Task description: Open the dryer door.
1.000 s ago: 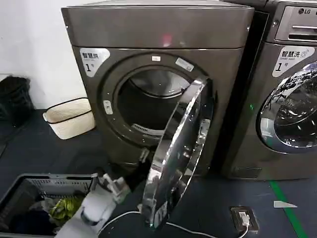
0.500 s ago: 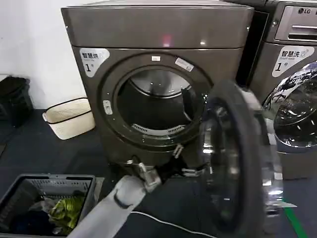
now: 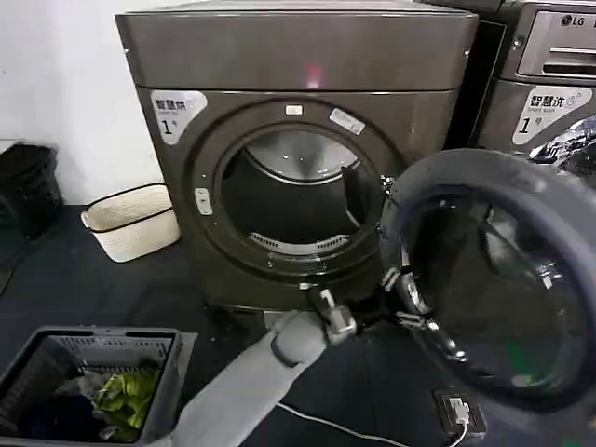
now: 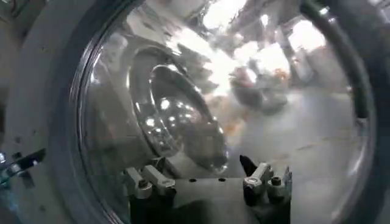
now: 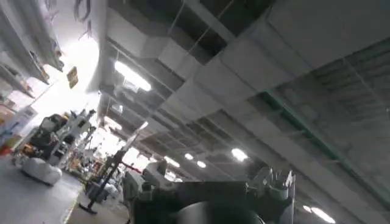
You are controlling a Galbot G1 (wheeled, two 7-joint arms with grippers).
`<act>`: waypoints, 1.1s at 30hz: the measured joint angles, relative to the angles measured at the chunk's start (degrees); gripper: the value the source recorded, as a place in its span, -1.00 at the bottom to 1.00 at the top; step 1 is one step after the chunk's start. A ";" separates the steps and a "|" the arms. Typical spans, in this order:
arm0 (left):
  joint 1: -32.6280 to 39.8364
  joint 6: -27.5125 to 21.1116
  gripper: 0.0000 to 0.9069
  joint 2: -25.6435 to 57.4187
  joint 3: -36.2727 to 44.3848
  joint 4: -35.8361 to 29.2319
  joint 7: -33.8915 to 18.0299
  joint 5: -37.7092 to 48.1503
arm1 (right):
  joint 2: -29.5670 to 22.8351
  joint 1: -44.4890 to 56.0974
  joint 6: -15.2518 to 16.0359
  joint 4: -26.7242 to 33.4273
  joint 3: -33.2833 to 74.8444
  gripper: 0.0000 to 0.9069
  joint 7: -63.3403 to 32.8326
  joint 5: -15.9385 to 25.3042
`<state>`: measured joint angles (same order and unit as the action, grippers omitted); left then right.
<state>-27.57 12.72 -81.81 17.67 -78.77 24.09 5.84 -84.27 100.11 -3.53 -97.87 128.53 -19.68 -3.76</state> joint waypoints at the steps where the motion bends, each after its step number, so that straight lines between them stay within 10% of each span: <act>1: 0.58 -0.09 1.00 -0.59 0.23 0.73 0.08 0.01 | -0.13 -0.04 -0.04 -0.20 0.00 1.00 0.00 0.00; 33: 7.96 -6.08 1.00 -10.37 1.77 10.60 2.40 -1.93 | -0.67 -0.20 -1.36 -0.62 -0.03 1.00 0.51 -0.36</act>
<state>-19.61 6.64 -92.18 19.43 -68.16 26.49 3.90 -84.94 99.90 -4.89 -98.49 128.50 -19.18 -4.12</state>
